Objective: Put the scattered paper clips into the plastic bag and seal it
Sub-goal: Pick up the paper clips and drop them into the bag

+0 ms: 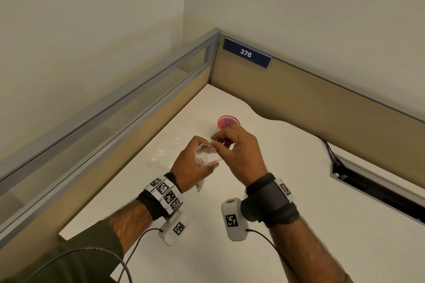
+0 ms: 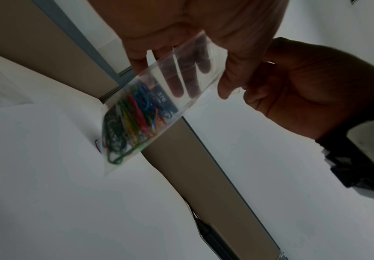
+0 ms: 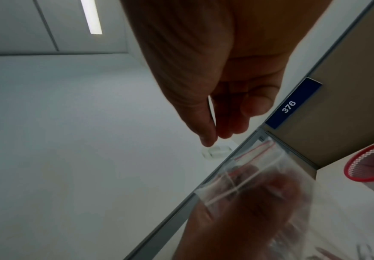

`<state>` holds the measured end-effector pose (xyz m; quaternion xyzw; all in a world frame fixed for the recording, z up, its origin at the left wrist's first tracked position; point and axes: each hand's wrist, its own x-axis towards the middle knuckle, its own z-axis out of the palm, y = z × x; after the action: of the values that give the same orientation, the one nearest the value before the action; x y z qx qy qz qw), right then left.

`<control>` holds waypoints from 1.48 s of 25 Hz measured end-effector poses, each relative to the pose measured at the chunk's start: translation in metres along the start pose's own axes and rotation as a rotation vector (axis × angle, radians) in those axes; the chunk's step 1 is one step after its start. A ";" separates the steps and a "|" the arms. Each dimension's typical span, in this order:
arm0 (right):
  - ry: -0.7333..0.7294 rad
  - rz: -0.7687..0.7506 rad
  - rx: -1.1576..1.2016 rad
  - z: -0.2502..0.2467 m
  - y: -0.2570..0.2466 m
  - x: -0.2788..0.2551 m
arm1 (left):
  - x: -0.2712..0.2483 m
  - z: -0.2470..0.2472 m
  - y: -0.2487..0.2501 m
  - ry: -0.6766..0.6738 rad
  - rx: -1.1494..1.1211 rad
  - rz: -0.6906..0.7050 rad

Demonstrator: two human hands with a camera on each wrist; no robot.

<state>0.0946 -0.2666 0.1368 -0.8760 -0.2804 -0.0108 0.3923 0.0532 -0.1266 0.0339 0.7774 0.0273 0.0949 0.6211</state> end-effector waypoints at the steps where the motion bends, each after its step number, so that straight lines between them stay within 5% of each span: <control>1: 0.006 -0.004 -0.004 0.001 0.001 -0.001 | 0.000 0.001 0.001 0.001 0.002 0.001; 7: 0.082 0.164 -0.011 0.005 0.056 -0.011 | -0.003 -0.004 -0.007 0.023 -0.038 -0.004; 12: -0.396 0.500 -0.300 0.053 0.129 -0.046 | -0.003 -0.003 -0.007 0.017 -0.046 -0.003; 15: -0.556 0.597 -0.405 0.075 0.148 -0.063 | -0.003 -0.003 -0.007 0.017 -0.056 -0.001; 37: -0.655 0.644 -0.466 0.096 0.163 -0.063 | 0.001 -0.007 -0.008 0.026 -0.050 -0.008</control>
<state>0.1034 -0.3173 -0.0556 -0.9395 -0.0948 0.3232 0.0618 0.0535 -0.1179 0.0278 0.7603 0.0362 0.1030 0.6403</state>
